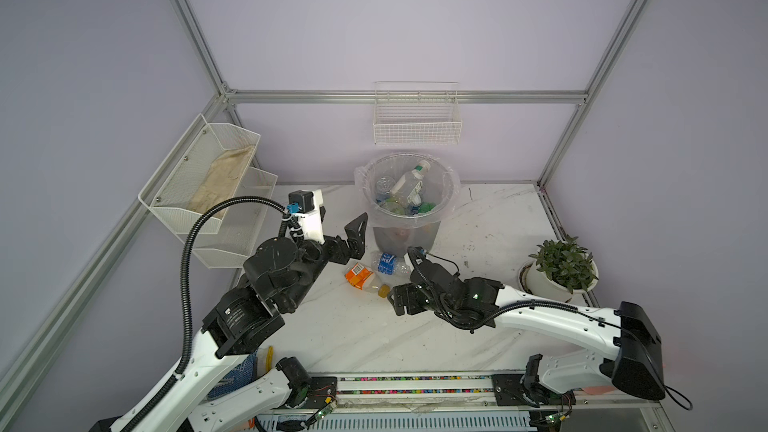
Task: Throw the plastic bottles in the bin
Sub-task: 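Withdraw the left gripper toward the robot while the right gripper lowers to the orange-labelled bottle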
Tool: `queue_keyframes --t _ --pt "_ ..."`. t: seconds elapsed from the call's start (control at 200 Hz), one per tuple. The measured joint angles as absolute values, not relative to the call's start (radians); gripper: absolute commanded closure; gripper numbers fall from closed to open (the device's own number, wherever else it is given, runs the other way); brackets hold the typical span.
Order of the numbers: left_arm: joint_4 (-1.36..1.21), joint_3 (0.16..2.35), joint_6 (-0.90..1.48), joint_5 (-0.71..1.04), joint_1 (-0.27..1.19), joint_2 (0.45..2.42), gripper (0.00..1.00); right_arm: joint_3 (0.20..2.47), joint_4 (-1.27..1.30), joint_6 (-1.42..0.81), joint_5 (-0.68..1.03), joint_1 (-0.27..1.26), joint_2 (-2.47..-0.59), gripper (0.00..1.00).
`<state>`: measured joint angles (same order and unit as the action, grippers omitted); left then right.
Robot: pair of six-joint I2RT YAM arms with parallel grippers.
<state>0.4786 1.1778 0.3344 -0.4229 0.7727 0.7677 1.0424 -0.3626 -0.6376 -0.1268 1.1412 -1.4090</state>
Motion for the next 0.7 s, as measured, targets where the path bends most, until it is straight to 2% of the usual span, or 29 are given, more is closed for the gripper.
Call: queue_keyframes --t 0.265,0.7 --pt "0.586 0.995 0.429 -0.445 0.773 0.578 0.00 1.166 -0.374 -0.573 -0.202 1.173 -1.589 0.07" --pt "0.802 0.904 0.477 -0.412 0.773 0.487 0.00 1.369 -0.469 -0.395 -0.263 1.173 -1.864 0.04"
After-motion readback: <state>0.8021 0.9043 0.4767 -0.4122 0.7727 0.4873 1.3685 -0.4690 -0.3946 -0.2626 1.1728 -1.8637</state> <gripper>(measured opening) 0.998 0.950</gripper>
